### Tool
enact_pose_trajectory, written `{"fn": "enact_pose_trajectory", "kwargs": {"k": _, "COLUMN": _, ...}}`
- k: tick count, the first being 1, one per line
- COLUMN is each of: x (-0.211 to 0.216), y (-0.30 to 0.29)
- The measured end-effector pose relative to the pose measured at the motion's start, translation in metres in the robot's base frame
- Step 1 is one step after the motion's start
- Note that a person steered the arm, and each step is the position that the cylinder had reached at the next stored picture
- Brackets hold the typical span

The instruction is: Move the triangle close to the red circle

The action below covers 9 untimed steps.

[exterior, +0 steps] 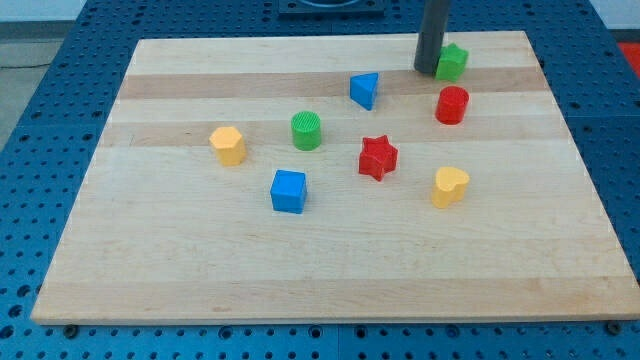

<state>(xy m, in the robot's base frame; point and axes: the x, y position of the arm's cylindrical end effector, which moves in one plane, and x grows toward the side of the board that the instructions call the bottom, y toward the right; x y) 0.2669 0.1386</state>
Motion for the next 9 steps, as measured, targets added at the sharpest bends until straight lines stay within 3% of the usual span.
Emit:
{"fn": "enact_pose_trajectory", "kwargs": {"k": 2, "x": 0.011, "y": -0.008}}
{"fn": "enact_pose_trajectory", "kwargs": {"k": 5, "x": 0.019, "y": -0.127}}
{"fn": "enact_pose_trajectory", "kwargs": {"k": 9, "x": 0.080, "y": -0.120}}
